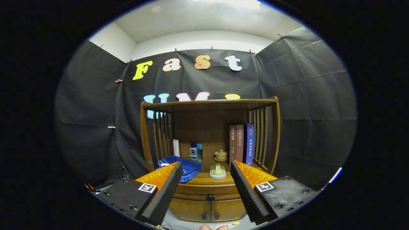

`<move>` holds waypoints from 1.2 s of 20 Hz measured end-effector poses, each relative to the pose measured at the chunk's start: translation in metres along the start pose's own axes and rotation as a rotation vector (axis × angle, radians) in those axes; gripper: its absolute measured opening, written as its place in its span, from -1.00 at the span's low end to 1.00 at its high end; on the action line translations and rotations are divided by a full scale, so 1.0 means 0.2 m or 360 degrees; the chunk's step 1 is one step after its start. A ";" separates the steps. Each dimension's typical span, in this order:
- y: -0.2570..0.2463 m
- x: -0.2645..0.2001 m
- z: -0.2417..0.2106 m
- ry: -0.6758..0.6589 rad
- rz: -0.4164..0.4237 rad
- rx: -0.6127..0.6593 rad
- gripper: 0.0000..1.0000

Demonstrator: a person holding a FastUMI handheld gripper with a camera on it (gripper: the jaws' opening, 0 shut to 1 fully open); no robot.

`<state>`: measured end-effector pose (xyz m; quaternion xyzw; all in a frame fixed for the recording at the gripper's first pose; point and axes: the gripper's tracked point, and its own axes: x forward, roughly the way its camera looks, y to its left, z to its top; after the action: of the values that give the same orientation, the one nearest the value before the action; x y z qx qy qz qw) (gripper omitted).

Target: Pull open the drawer, take out the items inside it, and place them on the countertop above the cabinet.

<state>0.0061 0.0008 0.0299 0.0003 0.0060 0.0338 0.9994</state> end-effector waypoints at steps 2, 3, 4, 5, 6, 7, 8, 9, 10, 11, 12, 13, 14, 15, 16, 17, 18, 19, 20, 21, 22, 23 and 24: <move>0.00 0.00 0.01 -0.0001 0.0000 0.0002 0.93; 0.00 0.00 0.00 -0.0001 0.0000 0.0007 0.93; 0.00 0.00 0.00 0.0002 0.0002 0.0010 0.93; 0.00 0.00 0.00 0.0007 0.0004 0.0007 0.93; 0.00 0.00 0.00 0.0006 0.0004 0.0004 0.93; 0.00 0.00 0.00 0.0005 0.0003 -0.0001 0.93; 0.00 0.00 0.00 0.0004 0.0002 -0.0001 0.93; 0.01 0.00 0.01 -0.0002 0.0001 0.0003 0.93; 0.00 0.00 0.01 -0.0009 -0.0005 0.0011 0.93; 0.00 0.00 0.02 -0.0015 -0.0005 0.0019 0.93; 0.00 0.00 0.02 -0.0016 -0.0005 0.0025 0.93; 0.00 0.00 0.02 -0.0015 -0.0005 0.0030 0.93; 0.00 0.00 0.02 -0.0019 -0.0014 0.0036 0.93; -0.01 0.00 0.02 -0.0025 -0.0023 0.0047 0.93; -0.01 0.00 0.02 -0.0025 -0.0024 0.0057 0.93; -0.01 0.00 0.01 -0.0021 -0.0022 0.0062 0.93; -0.01 0.00 0.01 -0.0010 -0.0021 0.0059 0.93; -0.01 0.00 0.00 -0.0003 -0.0022 0.0053 0.93; -0.02 0.01 0.00 0.0001 -0.0022 0.0046 0.93; -0.01 0.01 0.00 0.0000 -0.0021 0.0043 0.93; 0.00 0.01 0.00 0.0000 -0.0017 0.0040 0.93; 0.00 0.01 0.00 0.0001 -0.0013 0.0039 0.93; 0.01 0.01 0.00 0.0005 -0.0007 0.0036 0.94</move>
<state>0.0075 0.0033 0.0292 0.0114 0.0080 0.0316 0.9994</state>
